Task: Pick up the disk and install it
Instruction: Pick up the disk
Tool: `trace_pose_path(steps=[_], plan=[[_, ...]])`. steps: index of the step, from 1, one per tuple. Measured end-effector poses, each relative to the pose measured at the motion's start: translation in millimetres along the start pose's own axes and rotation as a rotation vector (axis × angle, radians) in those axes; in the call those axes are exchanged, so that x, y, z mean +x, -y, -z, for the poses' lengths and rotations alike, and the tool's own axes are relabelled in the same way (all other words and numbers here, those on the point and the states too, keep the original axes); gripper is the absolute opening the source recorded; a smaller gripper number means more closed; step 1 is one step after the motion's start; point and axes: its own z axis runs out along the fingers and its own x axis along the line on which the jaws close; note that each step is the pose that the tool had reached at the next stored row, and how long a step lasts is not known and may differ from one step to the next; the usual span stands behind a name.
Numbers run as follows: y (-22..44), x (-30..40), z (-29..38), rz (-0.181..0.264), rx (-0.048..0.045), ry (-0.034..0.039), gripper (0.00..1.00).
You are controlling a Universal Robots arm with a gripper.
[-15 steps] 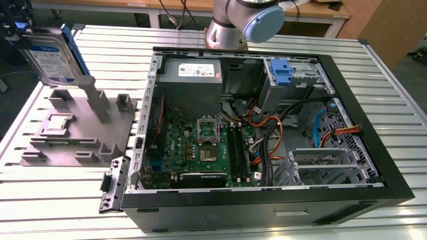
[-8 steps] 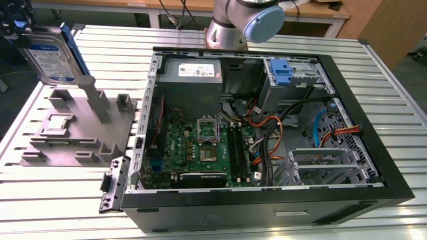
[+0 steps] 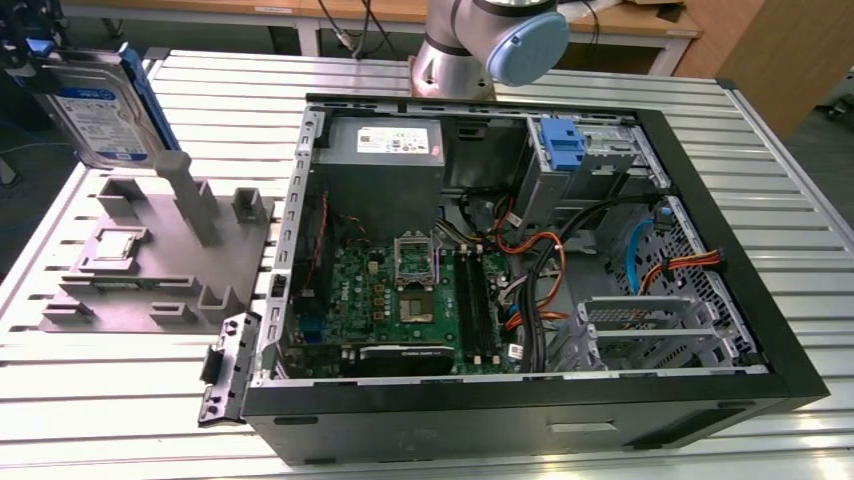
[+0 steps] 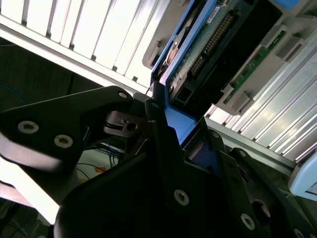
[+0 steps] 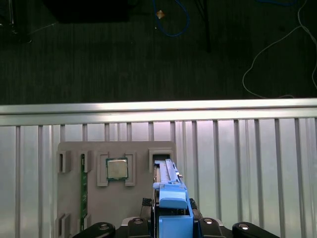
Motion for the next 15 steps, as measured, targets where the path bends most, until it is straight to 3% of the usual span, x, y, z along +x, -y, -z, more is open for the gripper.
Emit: trace_pose_path(steps=[15], plan=[[-0.2,-0.2,5.0,0.000,0.0000,0.0000,0.37]])
